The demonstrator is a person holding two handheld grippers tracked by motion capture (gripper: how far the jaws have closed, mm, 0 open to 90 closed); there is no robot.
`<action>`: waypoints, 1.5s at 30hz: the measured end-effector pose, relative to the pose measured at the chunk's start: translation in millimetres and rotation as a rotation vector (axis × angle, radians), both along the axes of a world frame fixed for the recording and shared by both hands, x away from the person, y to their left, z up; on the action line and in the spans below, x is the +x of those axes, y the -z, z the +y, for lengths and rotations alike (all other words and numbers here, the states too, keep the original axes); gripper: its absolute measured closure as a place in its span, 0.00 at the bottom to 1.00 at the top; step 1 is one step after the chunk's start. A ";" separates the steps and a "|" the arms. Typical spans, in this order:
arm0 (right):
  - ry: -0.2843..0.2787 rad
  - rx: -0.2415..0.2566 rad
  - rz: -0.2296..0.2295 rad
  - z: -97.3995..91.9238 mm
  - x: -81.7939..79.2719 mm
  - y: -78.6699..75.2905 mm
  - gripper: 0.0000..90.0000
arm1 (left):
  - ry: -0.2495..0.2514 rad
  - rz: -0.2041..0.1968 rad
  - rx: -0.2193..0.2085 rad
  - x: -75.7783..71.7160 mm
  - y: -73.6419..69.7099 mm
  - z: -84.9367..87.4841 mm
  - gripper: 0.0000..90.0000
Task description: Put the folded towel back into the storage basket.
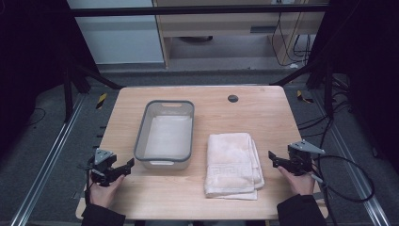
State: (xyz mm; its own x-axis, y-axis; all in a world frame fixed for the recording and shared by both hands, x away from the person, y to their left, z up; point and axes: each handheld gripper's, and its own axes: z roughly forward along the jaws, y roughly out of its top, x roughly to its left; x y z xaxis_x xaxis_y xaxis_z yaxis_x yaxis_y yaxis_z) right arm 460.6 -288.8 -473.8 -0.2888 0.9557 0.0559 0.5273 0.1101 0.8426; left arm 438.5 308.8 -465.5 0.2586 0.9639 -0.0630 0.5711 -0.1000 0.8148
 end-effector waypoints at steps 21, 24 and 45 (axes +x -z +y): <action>-0.049 0.029 -0.040 7.7 -5.9 -14.7 0.27 | 0.021 -0.091 -0.064 -13.4 -22.4 -1.2 0.31; -0.057 0.045 -0.042 8.5 -6.7 -15.8 0.29 | 0.029 -0.094 -0.067 -12.6 -23.4 -3.2 0.31; -0.091 0.104 -0.079 12.3 -3.1 -36.8 0.28 | 0.081 -0.138 -0.074 -4.8 -43.5 -24.2 0.30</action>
State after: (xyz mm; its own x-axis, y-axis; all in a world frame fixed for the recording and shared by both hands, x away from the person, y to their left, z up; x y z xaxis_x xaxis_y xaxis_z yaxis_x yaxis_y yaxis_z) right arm 457.6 -276.6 -437.0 -0.3813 0.9157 0.1267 0.4506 0.0644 0.8904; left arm 433.8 284.6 -422.0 0.3467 0.9335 -0.0916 0.4461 -0.0782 0.8916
